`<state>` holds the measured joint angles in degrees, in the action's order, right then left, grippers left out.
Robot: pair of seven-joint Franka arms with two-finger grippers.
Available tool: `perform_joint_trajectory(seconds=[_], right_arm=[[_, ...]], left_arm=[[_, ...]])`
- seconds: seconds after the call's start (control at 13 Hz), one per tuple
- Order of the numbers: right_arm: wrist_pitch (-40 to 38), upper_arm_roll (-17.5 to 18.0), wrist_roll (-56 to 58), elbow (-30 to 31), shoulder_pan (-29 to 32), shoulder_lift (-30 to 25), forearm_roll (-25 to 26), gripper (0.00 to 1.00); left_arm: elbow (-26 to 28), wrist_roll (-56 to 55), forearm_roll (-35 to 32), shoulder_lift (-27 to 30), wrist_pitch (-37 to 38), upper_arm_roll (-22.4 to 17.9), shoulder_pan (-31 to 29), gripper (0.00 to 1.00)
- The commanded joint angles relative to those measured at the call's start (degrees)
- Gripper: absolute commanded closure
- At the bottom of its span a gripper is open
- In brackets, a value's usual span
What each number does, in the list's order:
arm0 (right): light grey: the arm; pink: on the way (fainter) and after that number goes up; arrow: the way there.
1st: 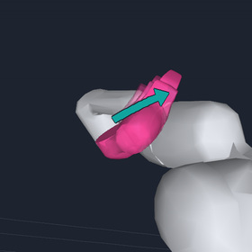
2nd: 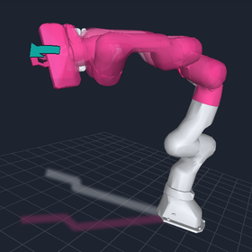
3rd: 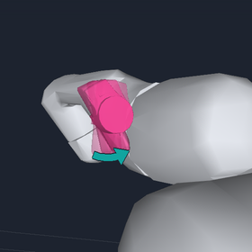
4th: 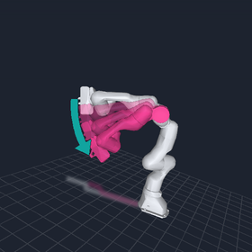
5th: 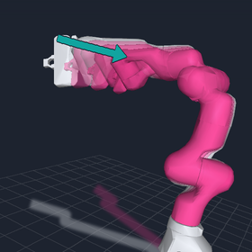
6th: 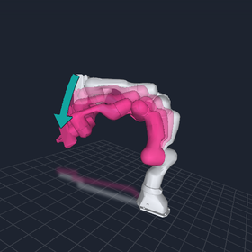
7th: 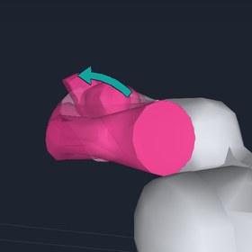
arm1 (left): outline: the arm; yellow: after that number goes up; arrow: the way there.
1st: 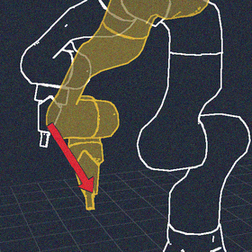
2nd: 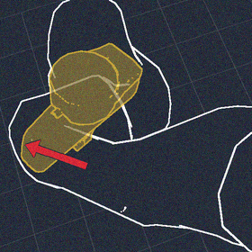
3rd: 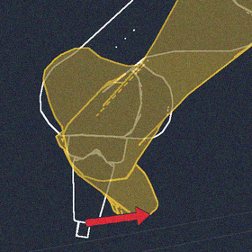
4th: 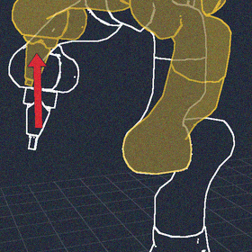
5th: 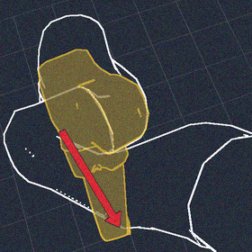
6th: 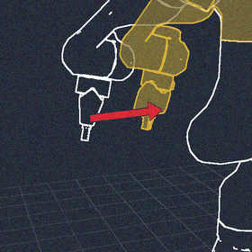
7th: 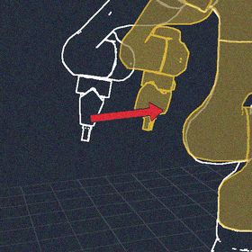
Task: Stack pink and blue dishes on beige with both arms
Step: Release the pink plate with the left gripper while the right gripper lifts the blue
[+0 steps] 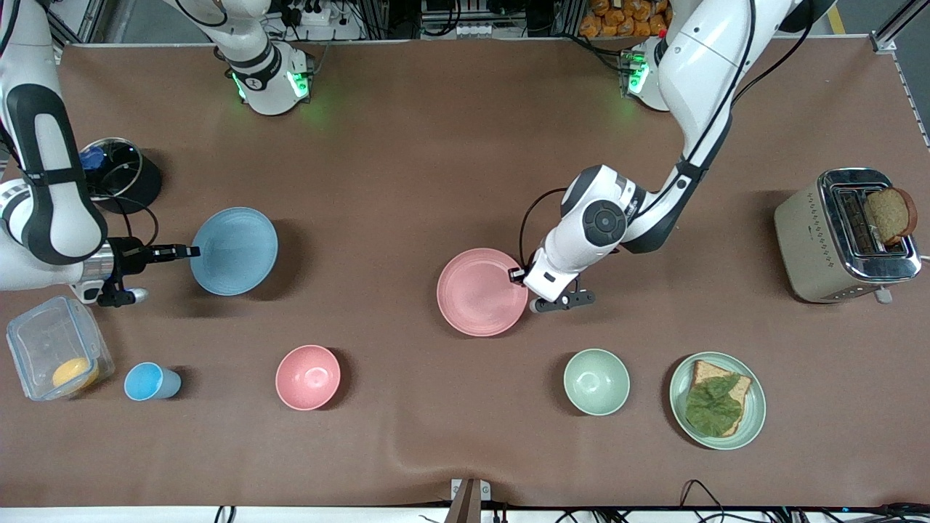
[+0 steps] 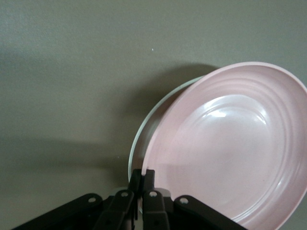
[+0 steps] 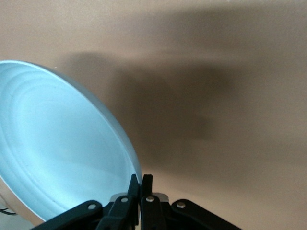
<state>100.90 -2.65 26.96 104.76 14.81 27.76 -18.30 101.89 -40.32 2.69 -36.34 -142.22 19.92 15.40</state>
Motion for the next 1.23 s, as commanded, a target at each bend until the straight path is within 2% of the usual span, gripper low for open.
perform_joint_trajectory(seconds=[0.0,0.77,0.85,0.92,1.0,1.08,1.15], right_arm=[[-3.9,-0.2,-3.7,-3.7,-1.6,0.8,-0.6,1.00],[-6.1,-0.1,-15.8,-6.7,-9.6,0.6,-1.4,1.00],[-6.0,-0.1,-17.5,-6.9,-10.9,0.6,-1.5,1.00],[-6.0,0.0,-19.2,-7.4,-11.9,0.7,-1.5,1.00],[-6.0,0.0,-20.8,-7.6,-13.0,0.7,-1.6,1.00],[-5.9,0.0,-22.0,-8.1,-14.2,0.7,-1.6,1.00],[-5.7,0.0,-23.7,-8.5,-15.5,0.9,-1.7,1.00]], left_arm=[[0.1,0.2,-0.8,-0.1,-0.3,-0.6,0.6,1.00],[0.6,-0.7,-0.8,-0.7,-0.3,-0.8,0.6,1.00],[0.6,-1.0,-0.8,-0.7,-0.3,-0.7,0.2,0.92],[0.6,-1.2,-0.8,-0.7,-0.3,-0.8,0.2,0.74],[0.5,-1.5,-0.8,-0.7,-0.3,-0.7,0.3,0.27],[0.5,-2.5,-0.8,-0.7,-0.3,-0.8,0.4,0.00],[0.4,-3.3,-0.8,-0.3,-0.3,-0.8,0.2,0.00]])
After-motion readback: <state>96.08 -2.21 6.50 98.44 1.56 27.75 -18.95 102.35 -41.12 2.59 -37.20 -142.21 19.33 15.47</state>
